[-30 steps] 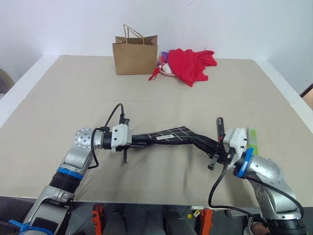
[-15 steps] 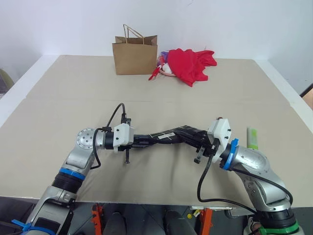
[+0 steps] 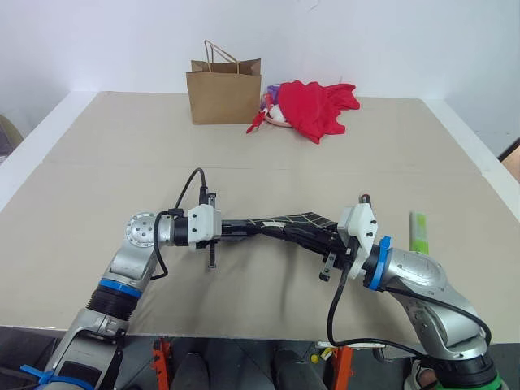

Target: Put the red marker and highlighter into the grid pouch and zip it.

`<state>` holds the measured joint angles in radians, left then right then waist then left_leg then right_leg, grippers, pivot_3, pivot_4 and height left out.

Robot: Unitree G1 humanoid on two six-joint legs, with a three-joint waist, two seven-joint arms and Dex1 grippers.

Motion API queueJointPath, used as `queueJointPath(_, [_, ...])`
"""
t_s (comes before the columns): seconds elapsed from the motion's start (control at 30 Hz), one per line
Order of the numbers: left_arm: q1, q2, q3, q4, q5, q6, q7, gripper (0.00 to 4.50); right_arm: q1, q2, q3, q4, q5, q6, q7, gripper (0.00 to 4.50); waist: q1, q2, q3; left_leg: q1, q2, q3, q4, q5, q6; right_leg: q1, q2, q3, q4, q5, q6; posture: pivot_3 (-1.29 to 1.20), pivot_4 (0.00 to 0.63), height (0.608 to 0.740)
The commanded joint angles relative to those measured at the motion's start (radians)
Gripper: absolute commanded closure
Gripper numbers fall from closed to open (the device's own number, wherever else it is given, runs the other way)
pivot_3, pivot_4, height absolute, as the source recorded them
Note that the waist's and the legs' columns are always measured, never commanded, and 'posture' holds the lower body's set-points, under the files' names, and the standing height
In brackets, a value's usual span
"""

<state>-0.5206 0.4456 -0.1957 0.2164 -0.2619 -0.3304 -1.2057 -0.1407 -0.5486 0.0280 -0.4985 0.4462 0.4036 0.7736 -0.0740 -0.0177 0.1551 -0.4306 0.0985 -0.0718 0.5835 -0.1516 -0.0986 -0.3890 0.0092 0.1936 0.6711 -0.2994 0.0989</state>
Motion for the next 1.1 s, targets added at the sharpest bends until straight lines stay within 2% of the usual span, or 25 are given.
queueJointPath(0.03, [-0.022,-0.008,0.018,-0.008,0.01,-0.034,0.02,4.5,0.004,-0.022,-0.013,-0.069,0.016,0.0,0.003,4.43,0.0,0.0,0.0,0.0,0.0,0.0,0.0,0.0,0.0,0.0,0.0,0.0,0.0,0.0,0.0,0.0,0.15,0.74])
queueJointPath(0.3, [-0.025,-0.015,0.013,0.01,0.021,-0.059,0.034,4.5,-0.018,-0.036,-0.038,-0.101,0.048,0.03,-0.017,4.43,0.0,0.0,0.0,0.0,0.0,0.0,0.0,0.0,0.0,0.0,0.0,0.0,0.0,0.0,0.0,0.0,0.15,0.74])
queueJointPath(0.8, [-0.029,-0.03,0.017,0.008,0.02,-0.052,0.044,4.5,-0.068,0.03,0.041,-0.097,0.052,0.079,-0.065,4.43,0.0,0.0,0.0,0.0,0.0,0.0,0.0,0.0,0.0,0.0,0.0,0.0,0.0,0.0,0.0,0.0,0.15,0.74])
queueJointPath(1.1, [-0.039,-0.038,0.01,0.016,0.021,-0.055,0.048,4.5,-0.159,0.075,0.106,-0.038,0.023,0.081,-0.072,4.43,0.0,0.0,0.0,0.0,0.0,0.0,0.0,0.0,0.0,0.0,0.0,0.0,0.0,0.0,0.0,0.0,0.15,0.74])
